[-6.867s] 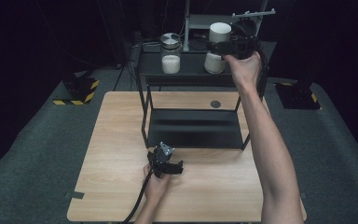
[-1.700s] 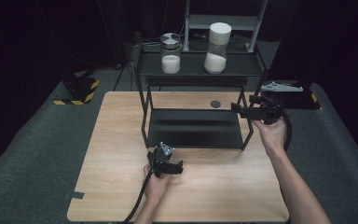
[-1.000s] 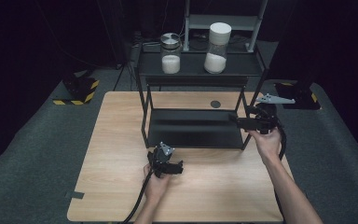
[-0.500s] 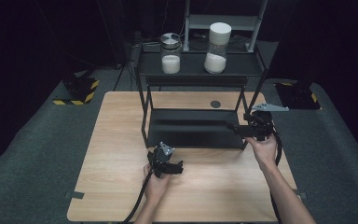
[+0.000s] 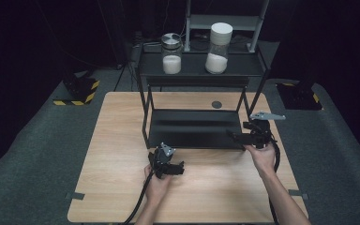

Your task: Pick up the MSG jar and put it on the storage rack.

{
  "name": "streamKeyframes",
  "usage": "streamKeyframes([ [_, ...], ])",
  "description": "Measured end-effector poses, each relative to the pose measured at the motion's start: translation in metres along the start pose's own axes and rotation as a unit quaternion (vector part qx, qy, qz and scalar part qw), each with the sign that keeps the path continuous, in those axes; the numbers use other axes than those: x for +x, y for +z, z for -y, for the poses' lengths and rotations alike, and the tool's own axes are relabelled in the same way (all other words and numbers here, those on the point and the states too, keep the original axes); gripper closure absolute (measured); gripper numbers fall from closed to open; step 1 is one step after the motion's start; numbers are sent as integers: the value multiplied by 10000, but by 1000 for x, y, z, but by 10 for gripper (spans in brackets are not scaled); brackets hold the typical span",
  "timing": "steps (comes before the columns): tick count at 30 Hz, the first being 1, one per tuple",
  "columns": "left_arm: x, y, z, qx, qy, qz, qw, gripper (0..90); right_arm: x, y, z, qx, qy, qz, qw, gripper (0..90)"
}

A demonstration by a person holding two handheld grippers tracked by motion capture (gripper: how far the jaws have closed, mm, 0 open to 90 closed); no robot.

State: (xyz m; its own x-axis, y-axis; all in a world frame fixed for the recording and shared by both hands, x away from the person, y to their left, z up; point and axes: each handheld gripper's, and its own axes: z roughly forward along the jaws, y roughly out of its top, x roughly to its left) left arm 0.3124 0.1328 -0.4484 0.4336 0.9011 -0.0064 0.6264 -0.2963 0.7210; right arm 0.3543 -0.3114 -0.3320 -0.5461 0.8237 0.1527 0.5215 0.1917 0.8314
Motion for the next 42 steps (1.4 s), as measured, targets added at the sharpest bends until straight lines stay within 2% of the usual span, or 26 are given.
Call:
streamKeyframes([
  [15, 0, 0, 0, 0, -1, 1, 10000, 44, 5, 15, 23, 211, -16, 24, 9998, 119],
  [22, 0, 0, 0, -1, -2, 0, 10000, 44, 6, 21, 37, 260, 64, 29, 9996, 120],
  [32, 0, 0, 0, -2, -3, 1, 10000, 44, 13, 32, 52, 476, 11, 175, 9987, 123],
  [39, 0, 0, 0, -2, -5, 2, 10000, 44, 12, 37, 62, 554, 121, 186, 9982, 122],
  [42, 0, 0, 0, -2, -3, 1, 10000, 44, 15, 39, 66, 602, 138, 261, 9978, 123],
])
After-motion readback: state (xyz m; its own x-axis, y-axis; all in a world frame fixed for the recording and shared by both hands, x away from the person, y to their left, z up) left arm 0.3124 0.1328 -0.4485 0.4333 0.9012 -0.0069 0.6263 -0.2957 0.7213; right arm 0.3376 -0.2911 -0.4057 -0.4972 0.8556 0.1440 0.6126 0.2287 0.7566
